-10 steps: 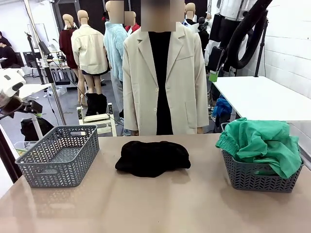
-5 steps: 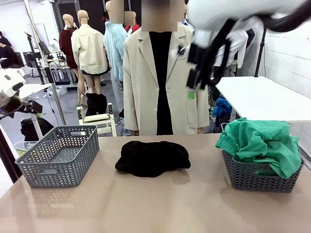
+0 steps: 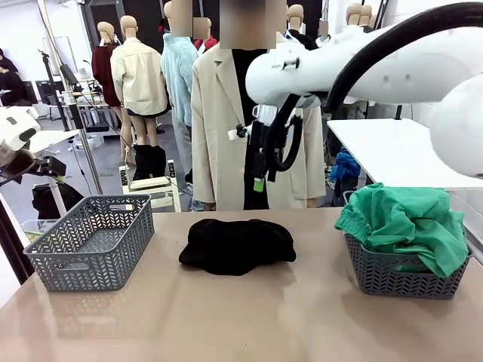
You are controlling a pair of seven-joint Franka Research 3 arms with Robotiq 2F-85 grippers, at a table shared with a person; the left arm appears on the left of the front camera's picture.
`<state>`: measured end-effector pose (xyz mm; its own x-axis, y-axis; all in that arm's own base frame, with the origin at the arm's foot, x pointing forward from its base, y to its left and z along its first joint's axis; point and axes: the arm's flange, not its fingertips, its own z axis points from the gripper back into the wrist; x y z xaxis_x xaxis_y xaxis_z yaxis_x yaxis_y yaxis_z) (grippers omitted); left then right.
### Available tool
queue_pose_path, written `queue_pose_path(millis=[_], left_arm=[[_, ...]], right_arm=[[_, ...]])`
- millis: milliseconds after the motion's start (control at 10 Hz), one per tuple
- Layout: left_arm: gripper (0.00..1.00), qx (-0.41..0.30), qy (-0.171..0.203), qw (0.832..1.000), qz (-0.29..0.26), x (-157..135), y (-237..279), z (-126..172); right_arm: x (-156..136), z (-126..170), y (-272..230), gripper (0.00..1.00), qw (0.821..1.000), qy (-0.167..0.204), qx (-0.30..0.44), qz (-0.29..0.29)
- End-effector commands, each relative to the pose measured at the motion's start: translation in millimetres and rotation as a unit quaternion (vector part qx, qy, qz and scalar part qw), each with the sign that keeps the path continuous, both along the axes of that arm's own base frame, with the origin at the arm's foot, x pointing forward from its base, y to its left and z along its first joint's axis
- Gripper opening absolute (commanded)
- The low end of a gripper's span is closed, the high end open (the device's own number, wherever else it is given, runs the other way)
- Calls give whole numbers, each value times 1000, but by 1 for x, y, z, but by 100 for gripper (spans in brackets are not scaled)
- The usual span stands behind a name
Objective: Sort the tops and bottoms.
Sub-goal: Lift clothes from the center of the table with your right hand.
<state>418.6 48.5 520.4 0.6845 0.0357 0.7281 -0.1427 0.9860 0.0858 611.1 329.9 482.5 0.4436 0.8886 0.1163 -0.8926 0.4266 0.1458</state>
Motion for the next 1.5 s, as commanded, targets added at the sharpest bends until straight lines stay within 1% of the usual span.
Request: queue_pose_path(millis=[0, 100, 200, 300, 400, 500, 600, 700, 800, 1100, 1200, 1300, 1400], left_arm=[[100, -4, 0, 1000, 11, -2, -2, 0], [100, -4, 0, 1000, 11, -2, -2, 0], [100, -4, 0, 1000, 11, -2, -2, 0], [100, -4, 0, 1000, 11, -2, -2, 0], [100, -4, 0, 1000, 11, -2, -2, 0], [100, -4, 0, 1000, 11, -2, -2, 0], [100, -4, 0, 1000, 11, -2, -2, 0], [100, -4, 0, 1000, 11, -2, -2, 0], [100, -4, 0, 1000, 11, -2, -2, 0], [100, -4, 0, 1000, 11, -2, -2, 0], [100, -4, 0, 1000, 11, -2, -2, 0], [100, -4, 0, 1000, 11, -2, -2, 0], [100, -4, 0, 1000, 11, -2, -2, 0]], right_arm=[[24, -21, 15, 100, 998, 18, -43, -33], [28, -40, 22, 100, 998, 19, -56, -22], [29, -56, 25, 100, 999, 26, -37, 25], [28, -71, 19, 100, 999, 22, -4, 28], [27, -79, 13, 100, 999, 16, 11, 31], [12, -92, 8, 100, 1000, 3, 29, 12], [0, -101, 5, 100, 999, -12, 31, 4], [-6, -94, -2, 100, 999, -10, 28, 13], [29, -95, 16, 100, 1000, 3, 10, 5], [29, -95, 16, 100, 1000, 3, 10, 5], [24, -96, 14, 100, 1000, -1, 15, 3], [24, -111, 22, 100, 1000, 2, -3, -7], [19, -122, 24, 100, 1000, -5, -7, -14]])
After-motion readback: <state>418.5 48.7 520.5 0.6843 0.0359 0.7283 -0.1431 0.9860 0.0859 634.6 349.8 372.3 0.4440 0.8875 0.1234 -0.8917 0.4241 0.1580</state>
